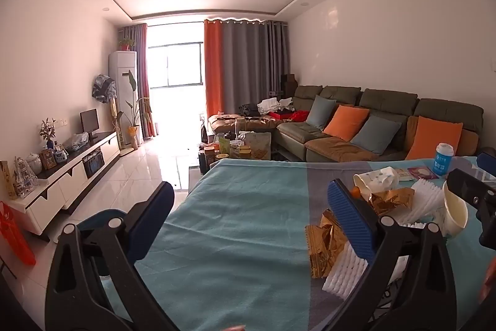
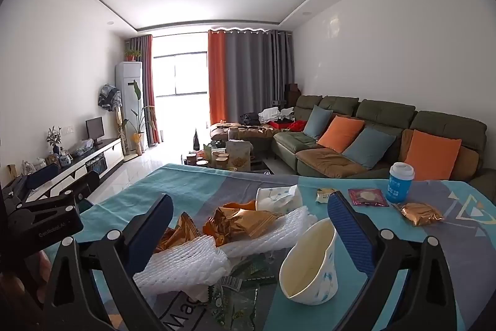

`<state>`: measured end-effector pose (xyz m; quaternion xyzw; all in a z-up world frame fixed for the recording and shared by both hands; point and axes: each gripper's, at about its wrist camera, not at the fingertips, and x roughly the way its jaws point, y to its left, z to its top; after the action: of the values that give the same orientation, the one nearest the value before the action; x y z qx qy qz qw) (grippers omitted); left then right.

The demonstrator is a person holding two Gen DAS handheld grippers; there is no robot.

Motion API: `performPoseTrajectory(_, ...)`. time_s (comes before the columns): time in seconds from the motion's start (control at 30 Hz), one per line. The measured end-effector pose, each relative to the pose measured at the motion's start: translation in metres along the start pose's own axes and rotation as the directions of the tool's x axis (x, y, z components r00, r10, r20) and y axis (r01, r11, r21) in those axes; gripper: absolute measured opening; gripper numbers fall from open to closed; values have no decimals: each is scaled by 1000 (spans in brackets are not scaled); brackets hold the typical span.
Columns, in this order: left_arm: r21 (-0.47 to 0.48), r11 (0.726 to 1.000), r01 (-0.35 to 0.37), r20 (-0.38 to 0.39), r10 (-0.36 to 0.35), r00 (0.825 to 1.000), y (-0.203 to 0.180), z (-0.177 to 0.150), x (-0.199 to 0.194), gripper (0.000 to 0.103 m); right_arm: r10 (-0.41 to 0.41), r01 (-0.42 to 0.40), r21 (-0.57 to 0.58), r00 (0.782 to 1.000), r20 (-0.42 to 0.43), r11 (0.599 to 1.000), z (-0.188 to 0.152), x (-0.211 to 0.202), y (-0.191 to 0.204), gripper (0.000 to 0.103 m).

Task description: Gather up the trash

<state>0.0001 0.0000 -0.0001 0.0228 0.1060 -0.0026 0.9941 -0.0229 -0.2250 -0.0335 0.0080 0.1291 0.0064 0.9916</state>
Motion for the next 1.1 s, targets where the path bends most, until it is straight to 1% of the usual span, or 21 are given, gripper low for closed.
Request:
performPoseTrajectory(0.17, 6, 1000, 3, -6, -3, 1000, -3, 1, 1, 97, -4, 4, -6, 1000, -10, 1000, 1, 1, 1, 96)
performPoseTrajectory(0.3, 14, 1000, 8, 3, -8, 1000, -8, 5, -1, 97, -5, 5, 0, 1000, 2, 1000, 1, 0, -1, 96)
performPoseTrajectory(0.63, -13, 1000, 18, 17, -18, 1000, -1, 2, -11, 97, 0, 0, 4, 1000, 4, 1000, 0, -5, -3, 96)
performPoseTrajectory(1.1, -27, 1000, 16, 12, -16, 1000, 3, 3, -8, 97, -3, 3, -5, 1000, -6, 1000, 1, 0, 1, 96)
